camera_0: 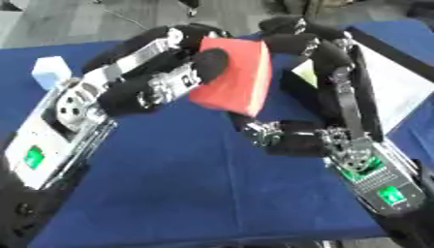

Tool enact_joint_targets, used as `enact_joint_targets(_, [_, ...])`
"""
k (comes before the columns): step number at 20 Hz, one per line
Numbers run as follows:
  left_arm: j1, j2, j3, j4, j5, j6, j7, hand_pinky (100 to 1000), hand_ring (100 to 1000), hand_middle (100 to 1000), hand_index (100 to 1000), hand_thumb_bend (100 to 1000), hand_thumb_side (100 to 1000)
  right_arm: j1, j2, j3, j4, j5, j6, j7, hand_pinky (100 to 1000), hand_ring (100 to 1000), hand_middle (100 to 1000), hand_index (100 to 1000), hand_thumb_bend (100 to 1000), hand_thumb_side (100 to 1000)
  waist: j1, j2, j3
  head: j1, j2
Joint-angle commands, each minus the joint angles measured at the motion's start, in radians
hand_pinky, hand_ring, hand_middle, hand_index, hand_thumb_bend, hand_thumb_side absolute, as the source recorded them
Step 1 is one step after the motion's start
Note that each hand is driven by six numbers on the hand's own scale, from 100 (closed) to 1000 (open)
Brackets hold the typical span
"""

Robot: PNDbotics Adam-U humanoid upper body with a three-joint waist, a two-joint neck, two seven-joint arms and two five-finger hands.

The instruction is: Pick up the objects with one hand, pass them to the other hand, and then place them into the box on the other side of the table.

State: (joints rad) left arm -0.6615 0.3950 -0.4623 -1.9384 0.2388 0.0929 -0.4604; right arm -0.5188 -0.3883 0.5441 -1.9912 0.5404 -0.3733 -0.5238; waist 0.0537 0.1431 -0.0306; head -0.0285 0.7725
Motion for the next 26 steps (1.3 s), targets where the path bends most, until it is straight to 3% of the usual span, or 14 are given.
enact_joint_targets(1, [-0.003,0.005,-0.029,-0.023,0.003,-0.008,-0.033,794,635,616,745,100,796,-0.019,-0.004,-0.060,-0.009,-0.025,0.030,-0.016,721,603,360,598,100,100,-0.003,-0.012,-0.001,-0.002,-0.003])
enact_joint_targets(14, [-0.001,0.003,-0.025,-0.020,0.008,-0.017,-0.041,800,648,631,750,100,884,-0.018,-0.005,-0.060,-0.009,-0.013,0.023,0.010,723,604,358,581,100,100,-0.004,-0.012,0.000,-0.002,-0.003])
enact_joint_targets(26, [-0.003,0.003,-0.024,-0.014,0.021,-0.002,-0.025,803,653,637,753,140,934,-0.024,-0.042,-0.055,-0.009,0.039,-0.047,-0.010,714,589,372,519,100,100,-0.004,-0.012,0.004,-0.004,-0.003])
